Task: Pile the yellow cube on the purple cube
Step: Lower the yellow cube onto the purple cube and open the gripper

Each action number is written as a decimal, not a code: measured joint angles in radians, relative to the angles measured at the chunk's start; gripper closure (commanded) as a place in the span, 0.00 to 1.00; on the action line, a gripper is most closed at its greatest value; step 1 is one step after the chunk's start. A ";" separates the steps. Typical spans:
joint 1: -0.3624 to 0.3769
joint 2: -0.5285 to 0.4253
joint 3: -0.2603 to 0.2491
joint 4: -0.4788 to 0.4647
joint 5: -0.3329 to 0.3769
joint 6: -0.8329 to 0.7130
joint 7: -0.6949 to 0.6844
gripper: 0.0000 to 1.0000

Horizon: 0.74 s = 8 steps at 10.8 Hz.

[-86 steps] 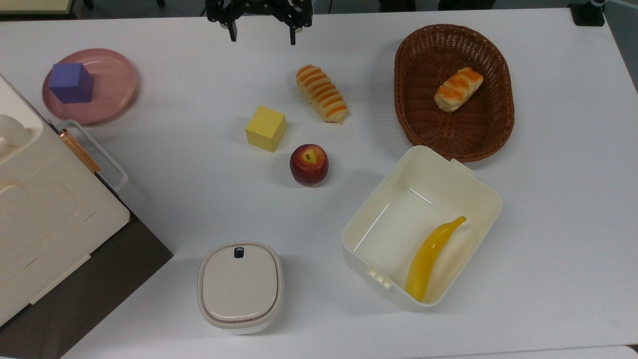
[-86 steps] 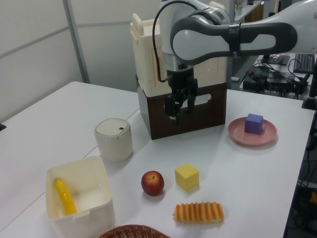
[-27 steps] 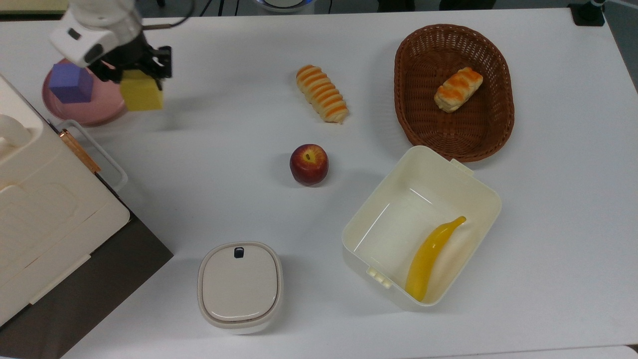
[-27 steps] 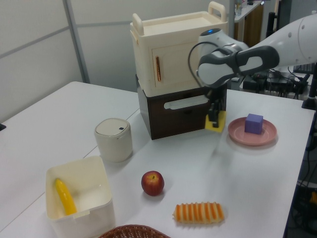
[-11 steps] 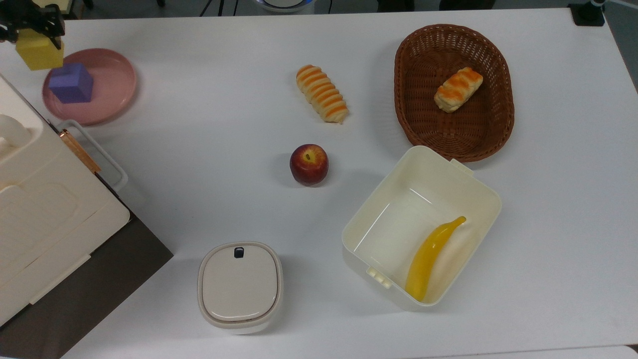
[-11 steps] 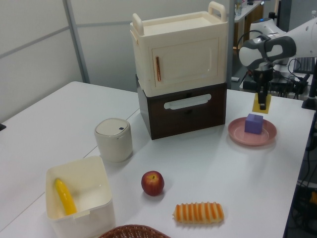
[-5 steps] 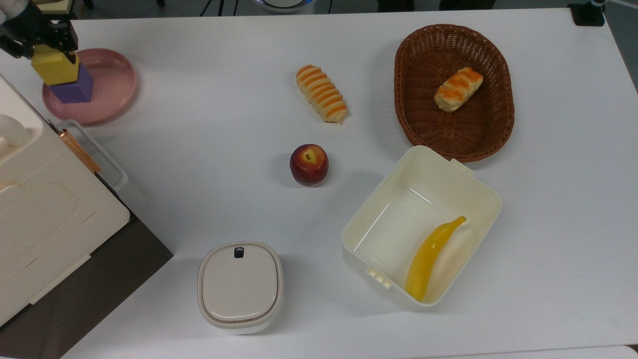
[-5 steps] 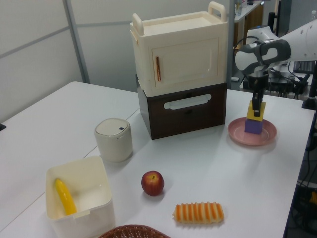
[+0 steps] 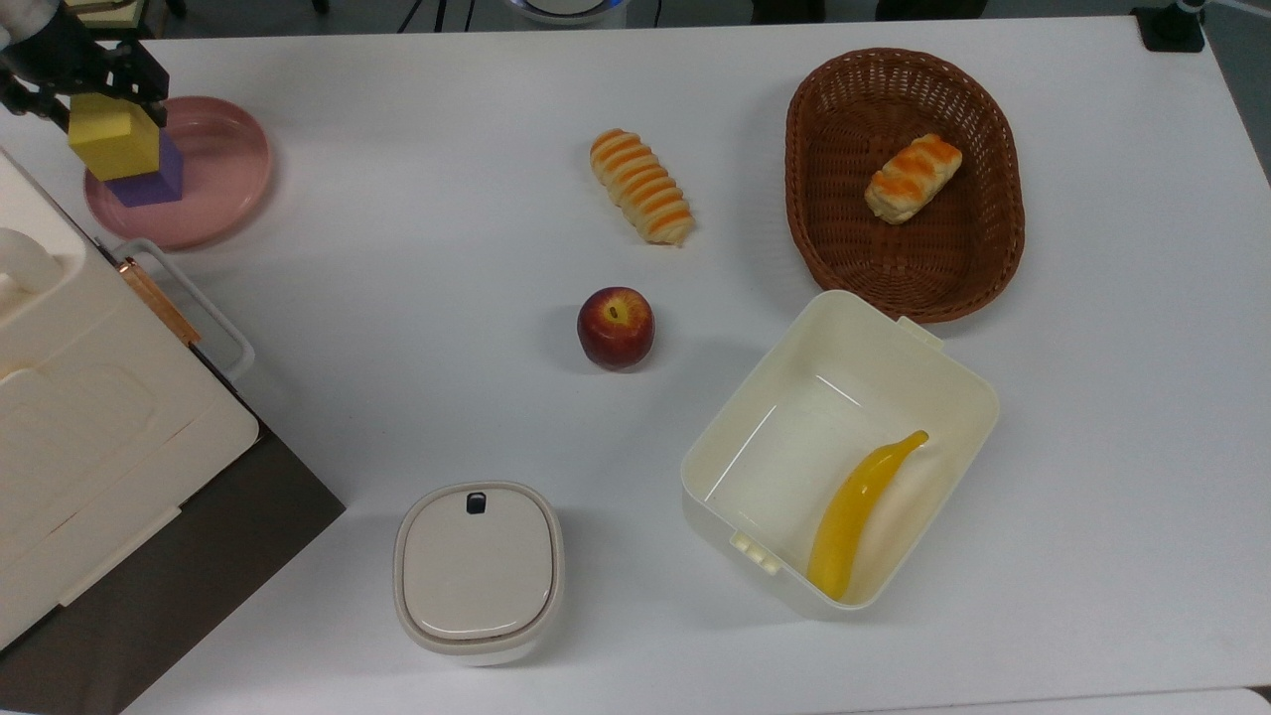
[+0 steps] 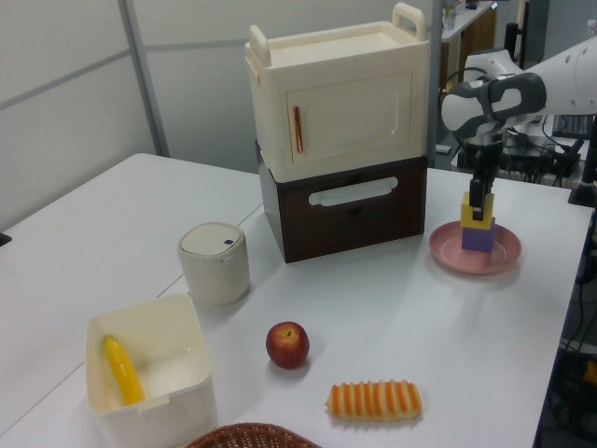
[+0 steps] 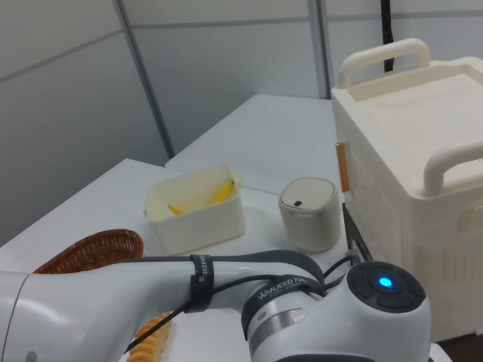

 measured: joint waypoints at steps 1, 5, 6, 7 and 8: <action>0.000 0.000 0.000 0.003 0.000 0.000 0.000 0.00; 0.000 -0.010 0.000 0.042 0.000 0.000 0.001 0.00; 0.002 -0.019 0.000 0.050 0.000 -0.012 0.001 0.00; 0.010 -0.031 0.001 0.058 0.000 -0.050 0.002 0.00; 0.026 -0.042 0.001 0.063 0.001 -0.081 0.023 0.00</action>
